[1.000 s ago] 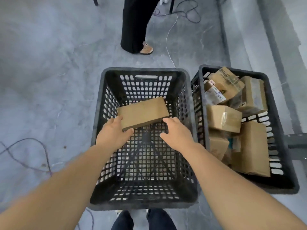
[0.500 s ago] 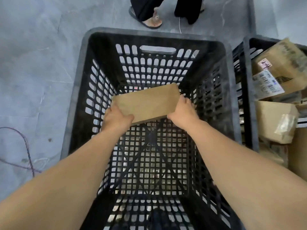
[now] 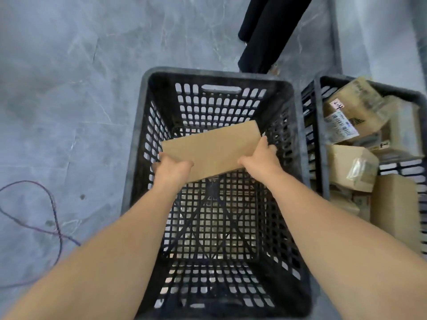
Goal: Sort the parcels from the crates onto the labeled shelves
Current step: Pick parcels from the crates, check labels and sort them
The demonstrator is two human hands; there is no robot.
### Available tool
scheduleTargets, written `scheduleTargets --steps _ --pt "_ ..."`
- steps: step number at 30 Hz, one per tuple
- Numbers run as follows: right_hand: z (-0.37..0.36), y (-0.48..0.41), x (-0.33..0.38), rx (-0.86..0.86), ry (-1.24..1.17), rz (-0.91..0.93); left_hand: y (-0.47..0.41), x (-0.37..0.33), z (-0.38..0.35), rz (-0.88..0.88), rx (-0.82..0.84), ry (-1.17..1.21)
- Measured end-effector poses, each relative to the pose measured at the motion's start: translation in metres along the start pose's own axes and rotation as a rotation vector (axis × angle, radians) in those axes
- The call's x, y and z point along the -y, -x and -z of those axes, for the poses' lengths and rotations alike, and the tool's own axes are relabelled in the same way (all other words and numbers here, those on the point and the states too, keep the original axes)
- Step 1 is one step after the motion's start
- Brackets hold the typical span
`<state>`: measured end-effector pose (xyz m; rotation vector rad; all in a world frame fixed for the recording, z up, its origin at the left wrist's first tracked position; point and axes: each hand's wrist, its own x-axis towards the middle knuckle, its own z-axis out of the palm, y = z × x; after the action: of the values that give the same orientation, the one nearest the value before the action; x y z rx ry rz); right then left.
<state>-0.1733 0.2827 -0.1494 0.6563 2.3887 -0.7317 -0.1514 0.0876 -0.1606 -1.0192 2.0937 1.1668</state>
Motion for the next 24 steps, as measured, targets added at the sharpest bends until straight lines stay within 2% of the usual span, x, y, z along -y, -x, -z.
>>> scheduleTargets --steps 3,7,14,20,24 --pt "0.032 0.039 0.016 -0.024 -0.055 0.023 0.042 -0.011 0.027 -0.039 -0.012 0.022" --pt "0.079 0.093 0.036 -0.061 -0.194 0.064 0.096 -0.025 0.071 -0.095 -0.002 0.167" --pt "0.133 0.156 0.064 -0.098 -0.640 0.054 0.171 -0.059 0.136 -0.263 -0.016 0.361" --pt "0.159 0.185 0.072 -0.018 -0.911 -0.013 0.199 -0.084 0.166 -0.324 -0.097 0.508" --pt "0.173 0.191 0.073 0.003 -1.050 0.011 0.210 -0.092 0.177 -0.429 -0.008 0.539"
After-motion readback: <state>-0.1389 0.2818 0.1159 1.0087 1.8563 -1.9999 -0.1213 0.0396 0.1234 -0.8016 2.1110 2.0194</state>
